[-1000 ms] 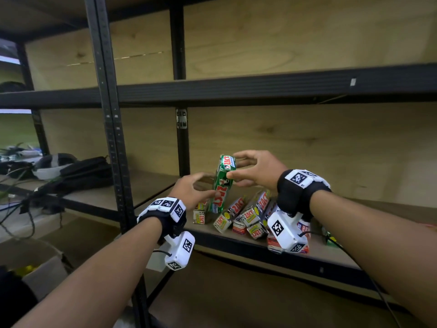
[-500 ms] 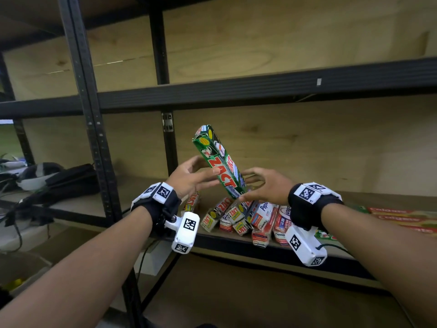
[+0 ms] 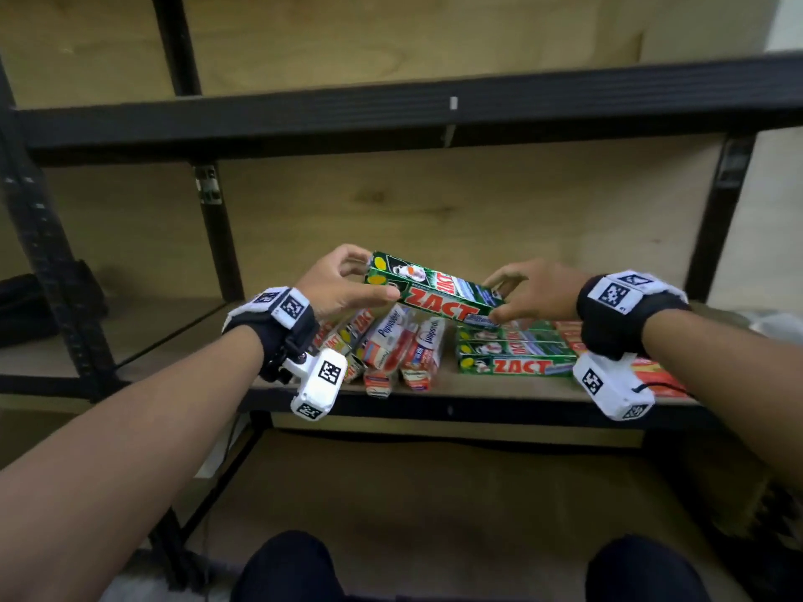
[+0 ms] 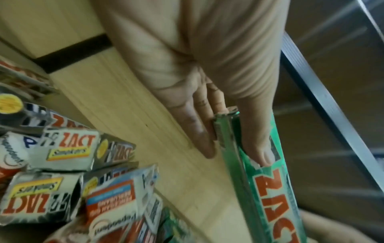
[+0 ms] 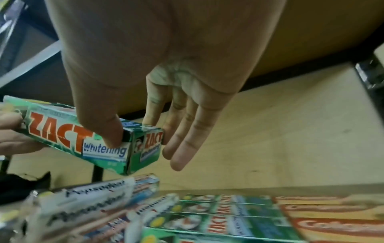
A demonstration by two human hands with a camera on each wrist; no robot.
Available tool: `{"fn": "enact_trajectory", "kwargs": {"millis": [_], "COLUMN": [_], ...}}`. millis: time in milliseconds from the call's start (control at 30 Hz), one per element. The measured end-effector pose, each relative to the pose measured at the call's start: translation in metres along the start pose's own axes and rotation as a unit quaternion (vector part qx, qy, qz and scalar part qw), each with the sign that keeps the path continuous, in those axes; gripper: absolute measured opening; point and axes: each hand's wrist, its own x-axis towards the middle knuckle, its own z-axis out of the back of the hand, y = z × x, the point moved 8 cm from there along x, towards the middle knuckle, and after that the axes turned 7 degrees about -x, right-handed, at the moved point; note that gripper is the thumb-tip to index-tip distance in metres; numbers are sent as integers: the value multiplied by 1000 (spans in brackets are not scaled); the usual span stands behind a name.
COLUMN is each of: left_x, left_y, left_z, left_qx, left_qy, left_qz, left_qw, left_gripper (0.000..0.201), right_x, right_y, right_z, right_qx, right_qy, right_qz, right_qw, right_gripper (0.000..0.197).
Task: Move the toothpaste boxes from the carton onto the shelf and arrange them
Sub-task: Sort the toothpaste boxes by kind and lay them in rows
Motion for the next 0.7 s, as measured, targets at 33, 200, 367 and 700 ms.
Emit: {"fn": "enact_trajectory", "kwargs": {"millis": [33,200,367,700], "left_x": [0,5,10,24], "left_y": [-3,14,28,52], "left_z": [-16,-96,-137,-176], "left_qx": [77,375,417,453], "left_qy": [24,156,179,188], "left_qz": [-11,-47,-75,-64], "left_qw": [997,913,888,869], "left_gripper": [74,65,64,48], "right_x": [-6,-31,-36,-31], "right_y": [-10,-58,-93,-116], "right_z": [4,-3,-19,-38], "right_qx": [-49,-178,-236,-259], "right_qy": [-1,48,53,101], "right_qz": [-3,-28,-60,-86], "right_qw": [999,983,968,957], "right_gripper": [53,52,54,47]}}
